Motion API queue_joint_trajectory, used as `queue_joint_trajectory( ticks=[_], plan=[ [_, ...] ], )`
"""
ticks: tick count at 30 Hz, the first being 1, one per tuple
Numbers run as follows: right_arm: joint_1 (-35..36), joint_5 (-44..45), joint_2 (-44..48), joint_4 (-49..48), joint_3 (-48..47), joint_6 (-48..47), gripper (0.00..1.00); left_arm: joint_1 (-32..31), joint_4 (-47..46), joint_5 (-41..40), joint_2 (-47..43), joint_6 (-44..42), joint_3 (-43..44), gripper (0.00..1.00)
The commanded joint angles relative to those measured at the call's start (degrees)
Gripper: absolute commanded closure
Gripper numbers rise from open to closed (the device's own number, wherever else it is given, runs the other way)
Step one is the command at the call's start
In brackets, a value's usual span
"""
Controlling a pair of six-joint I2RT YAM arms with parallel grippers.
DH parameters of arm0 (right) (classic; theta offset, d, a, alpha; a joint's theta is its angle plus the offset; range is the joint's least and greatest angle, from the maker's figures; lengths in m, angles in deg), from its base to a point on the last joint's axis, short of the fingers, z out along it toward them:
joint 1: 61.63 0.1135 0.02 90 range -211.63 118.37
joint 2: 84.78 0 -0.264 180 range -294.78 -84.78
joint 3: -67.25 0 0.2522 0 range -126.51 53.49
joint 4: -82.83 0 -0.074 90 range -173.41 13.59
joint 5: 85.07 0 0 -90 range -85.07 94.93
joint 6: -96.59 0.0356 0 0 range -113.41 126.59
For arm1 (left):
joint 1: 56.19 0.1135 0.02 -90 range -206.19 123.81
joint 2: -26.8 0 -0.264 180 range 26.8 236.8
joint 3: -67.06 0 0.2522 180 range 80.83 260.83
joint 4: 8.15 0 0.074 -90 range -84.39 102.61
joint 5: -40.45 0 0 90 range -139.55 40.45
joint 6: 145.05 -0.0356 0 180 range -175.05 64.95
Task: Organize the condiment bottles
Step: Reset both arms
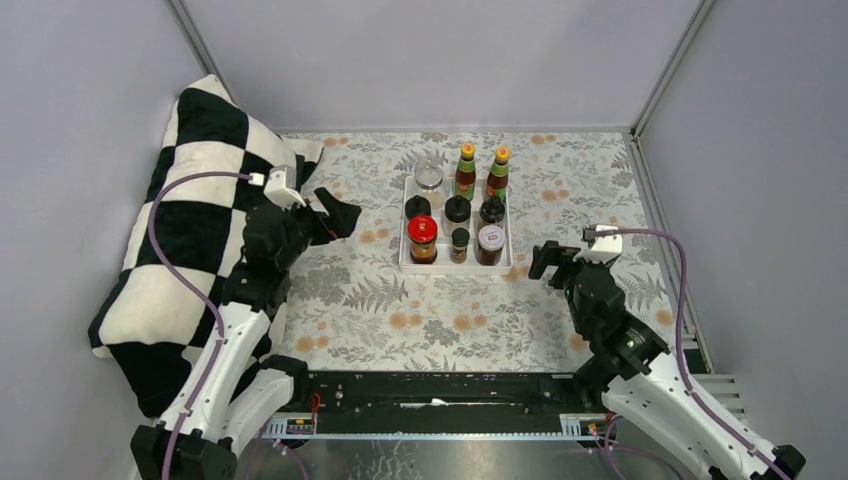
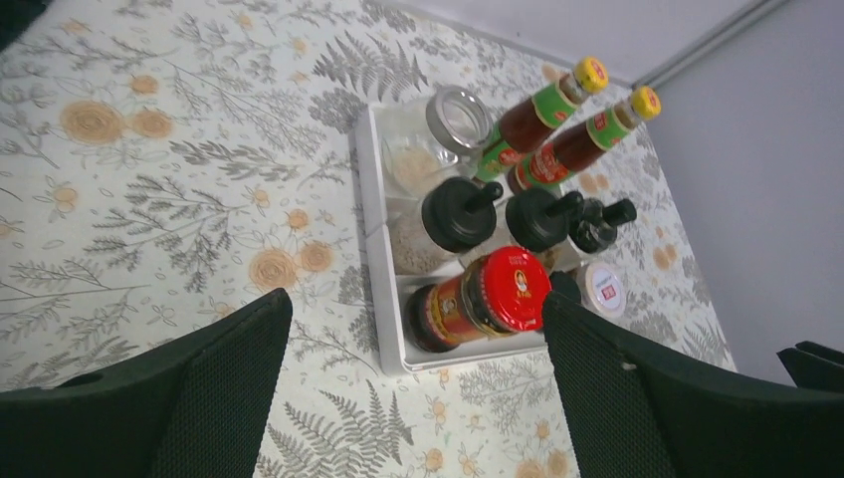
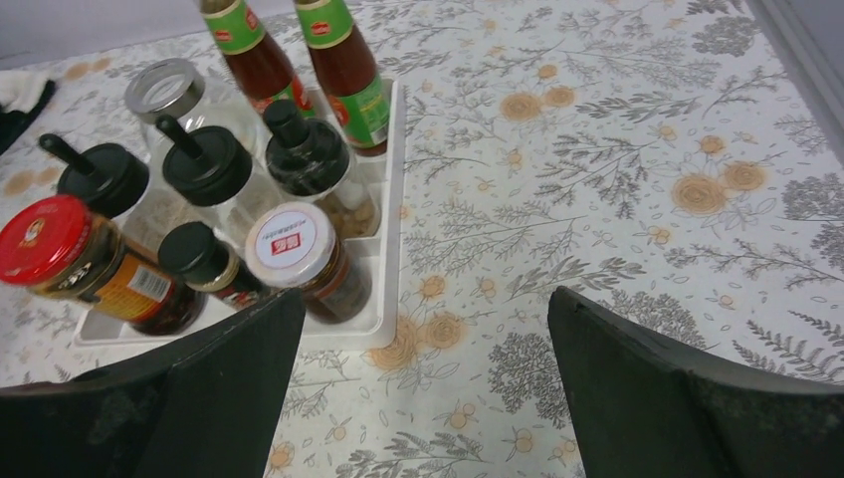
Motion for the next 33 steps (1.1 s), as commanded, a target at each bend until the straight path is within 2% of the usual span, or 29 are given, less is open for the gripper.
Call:
queue_joint_trajectory(
  ticks=[1, 4, 7, 9, 14, 24, 33],
  plan=[
    [-7.67, -6.38, -6.17, -2.00, -5.43, 1.40, 0.00, 5.08, -6.57, 6.42, -1.41, 0.77, -0.73, 0.01],
    [-20.14, -20.45, -9.53, -2.48, -6.16, 3.57, 0.00, 5.72, -5.37, 5.54, -3.51, 0.54, -0.32, 0.01],
    [-35.56, -36.37, -13.44, -3.23, -6.73, 6.15, 0.00, 5.72, -2.74, 3.51, -4.78, -1.18, 0.57, 0.01],
    [-42.32, -43.81, -16.72, -3.62, -7.46, 7.62, 0.00, 5.72, -1.09, 2.29, -5.65, -2.62, 1.15, 0.01],
    [-42.97, -42.26, -23.68, 3.29, -12.41, 6.98, 0.00, 5.72, 0.99, 0.01, -6.83, -4.82, 1.82, 0.01],
    [-42.95, -43.94, -12.74, -0.81, -9.30, 6.70, 0.00, 5.72, 0.91, 1.68, -6.66, -3.63, 1.75, 0.01],
    [-42.95, -48.39, -15.35, -2.53, -9.35, 7.08, 0.00, 5.72, 1.57, 2.25, -6.19, -3.74, 2.19, 0.01]
  ],
)
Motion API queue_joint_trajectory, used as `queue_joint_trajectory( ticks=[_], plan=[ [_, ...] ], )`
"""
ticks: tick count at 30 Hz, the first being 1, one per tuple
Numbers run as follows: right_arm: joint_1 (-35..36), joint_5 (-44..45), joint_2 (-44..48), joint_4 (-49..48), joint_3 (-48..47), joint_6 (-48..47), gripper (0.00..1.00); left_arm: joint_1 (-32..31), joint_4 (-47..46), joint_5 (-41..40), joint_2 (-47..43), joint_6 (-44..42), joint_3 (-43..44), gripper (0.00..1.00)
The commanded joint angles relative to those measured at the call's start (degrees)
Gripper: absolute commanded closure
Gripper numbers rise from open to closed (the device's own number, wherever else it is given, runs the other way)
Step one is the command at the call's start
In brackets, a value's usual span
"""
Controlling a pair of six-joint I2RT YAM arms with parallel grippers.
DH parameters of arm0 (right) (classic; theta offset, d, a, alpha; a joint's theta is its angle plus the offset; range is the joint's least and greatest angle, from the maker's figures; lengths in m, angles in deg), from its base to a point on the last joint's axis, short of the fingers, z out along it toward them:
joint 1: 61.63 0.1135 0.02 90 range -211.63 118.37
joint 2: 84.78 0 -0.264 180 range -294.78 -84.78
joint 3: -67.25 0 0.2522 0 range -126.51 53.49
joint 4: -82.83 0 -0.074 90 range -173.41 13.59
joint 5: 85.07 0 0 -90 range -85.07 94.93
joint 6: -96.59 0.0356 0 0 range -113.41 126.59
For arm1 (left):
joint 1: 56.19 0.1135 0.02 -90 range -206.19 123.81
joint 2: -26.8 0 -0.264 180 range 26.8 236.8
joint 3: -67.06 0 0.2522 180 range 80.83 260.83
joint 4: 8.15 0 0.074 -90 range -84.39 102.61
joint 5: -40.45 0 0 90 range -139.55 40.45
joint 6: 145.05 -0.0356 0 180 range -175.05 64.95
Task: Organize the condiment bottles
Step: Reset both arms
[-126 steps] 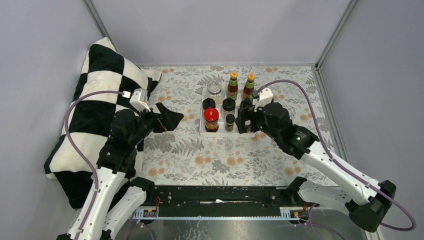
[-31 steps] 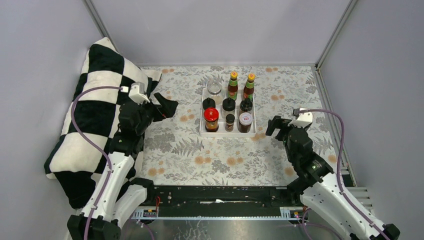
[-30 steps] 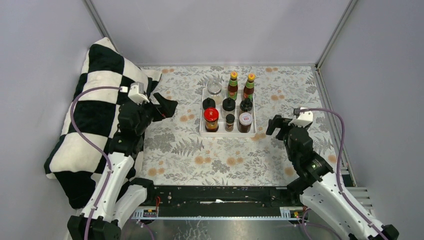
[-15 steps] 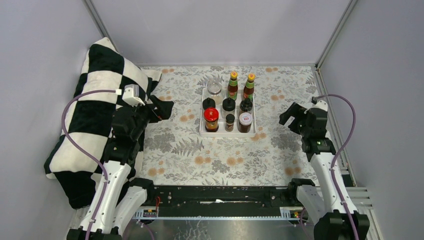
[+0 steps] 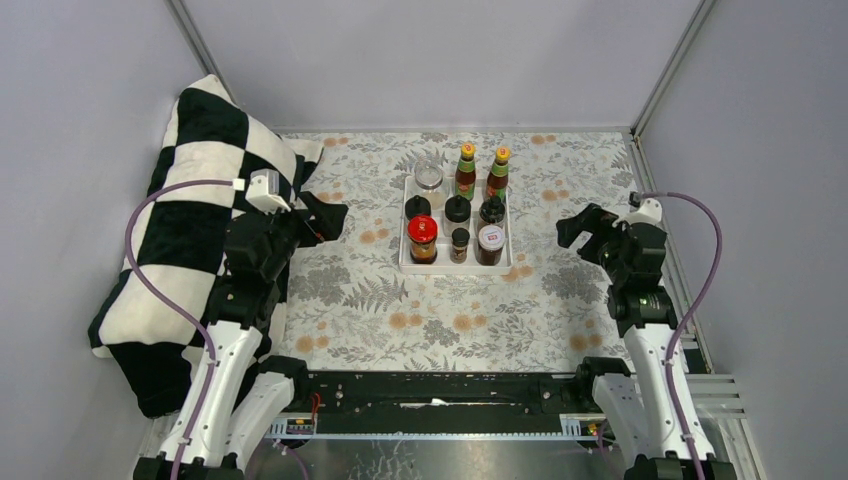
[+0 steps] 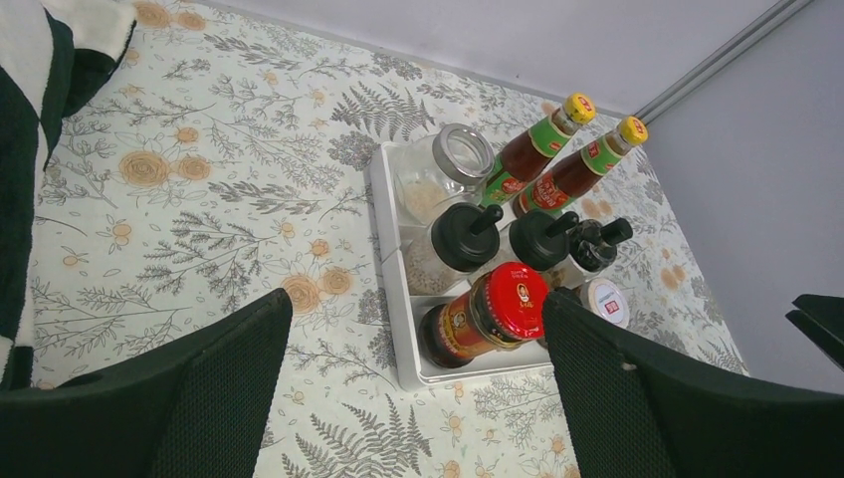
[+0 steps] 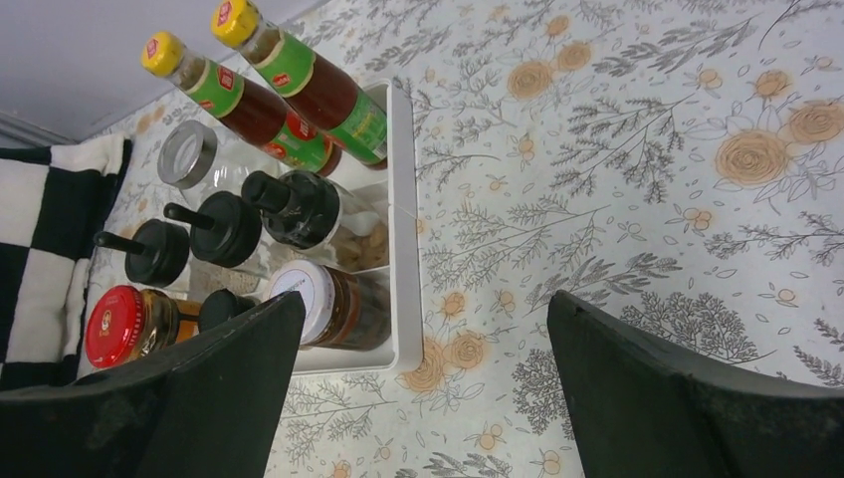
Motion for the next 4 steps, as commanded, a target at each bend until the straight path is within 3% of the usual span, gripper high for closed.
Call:
queue_joint_trajectory(
  ticks=[1, 4],
  plan=[
    [-0.16, -3.90, -1.48, -2.63, -0.08, 0.44, 0.00, 0.30, 0.34, 0.77, 0.21, -0.84, 2.07, 0.01],
    [-0.16, -4.78, -0.68, -3.51, 0.60, 0.51, 0.00, 0.30, 0.51, 0.78, 0.34, -0.96, 2.20, 0.01]
  ],
)
